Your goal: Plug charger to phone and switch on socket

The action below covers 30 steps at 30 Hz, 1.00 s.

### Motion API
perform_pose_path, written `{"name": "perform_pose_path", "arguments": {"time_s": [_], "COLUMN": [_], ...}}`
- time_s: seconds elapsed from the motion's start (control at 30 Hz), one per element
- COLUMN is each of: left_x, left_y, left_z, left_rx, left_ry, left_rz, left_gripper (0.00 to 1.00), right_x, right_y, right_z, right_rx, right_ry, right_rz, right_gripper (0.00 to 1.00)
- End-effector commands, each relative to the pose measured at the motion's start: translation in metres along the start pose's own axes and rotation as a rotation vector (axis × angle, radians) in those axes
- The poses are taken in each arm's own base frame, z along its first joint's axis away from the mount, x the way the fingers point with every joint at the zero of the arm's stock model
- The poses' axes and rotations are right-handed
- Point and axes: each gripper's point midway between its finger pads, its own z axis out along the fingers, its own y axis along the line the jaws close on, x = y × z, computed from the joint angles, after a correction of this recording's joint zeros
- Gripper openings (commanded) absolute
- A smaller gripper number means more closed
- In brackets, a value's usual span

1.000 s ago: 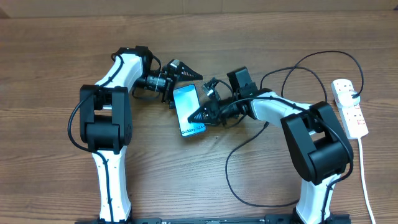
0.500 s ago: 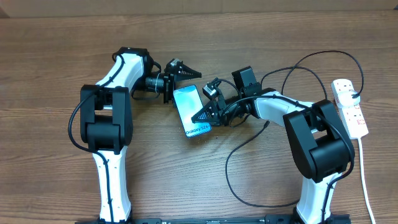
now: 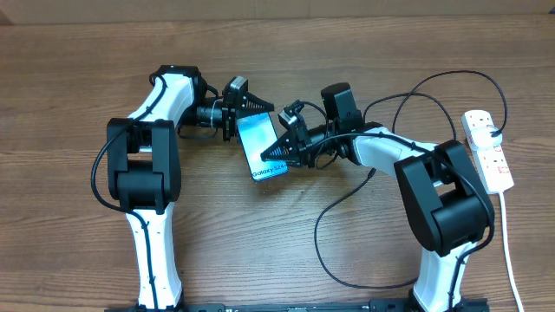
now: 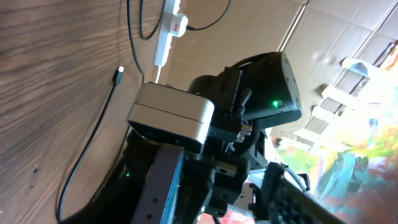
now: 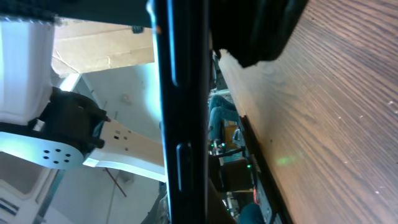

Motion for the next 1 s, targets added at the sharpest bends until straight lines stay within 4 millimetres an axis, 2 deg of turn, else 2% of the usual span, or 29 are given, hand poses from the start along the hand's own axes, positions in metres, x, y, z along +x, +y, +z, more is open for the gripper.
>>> {"name": "perform_pose_path", "arguments": {"time_s": [0.0,0.3,0.4,0.47,0.57,0.7,0.77,0.97], "left_x": [0.014,0.014,0.014,0.014,0.014,0.018,0.02,0.028], "left_y": [-0.032,-0.029,-0.027,-0.027,-0.025,-0.026,-0.027,-0.023], "left_z": [0.018,0.018,0.018,0.018,0.017,0.011,0.007,-0.002], "left_rx": [0.063,0.045,0.036,0.036,0.023,0.024,0.027,-0.006], "left_ry": [0.035,0.037,0.038,0.038,0.037,0.025,0.017,0.018], "left_rz": [0.045,0.049,0.05,0.066,0.094,0.136,0.148,0.163], "left_gripper": [0.44,0.05,0.04,0.04,0.04,0.04,0.04,0.04], "right_x": [-0.037,-0.039,-0.04,-0.039,-0.039,-0.04,-0.042,-0.04], "right_y": [-0.023,-0.025,-0.026,-0.026,-0.024,-0.002,0.015,0.067], "right_z": [-0.006,-0.006,-0.007,-0.007,-0.008,-0.017,-0.025,-0.058], "right_rx": [0.138,0.147,0.154,0.16,0.161,0.153,0.155,0.135], "right_ry": [-0.199,-0.211,-0.216,-0.21,-0.211,-0.235,-0.269,-0.356], "right_rz": [0.135,0.134,0.113,0.066,0.058,-0.016,-0.054,-0.164], "right_gripper": [0.04,0.04,0.04,0.17,0.5,0.74,0.79,0.82]}}
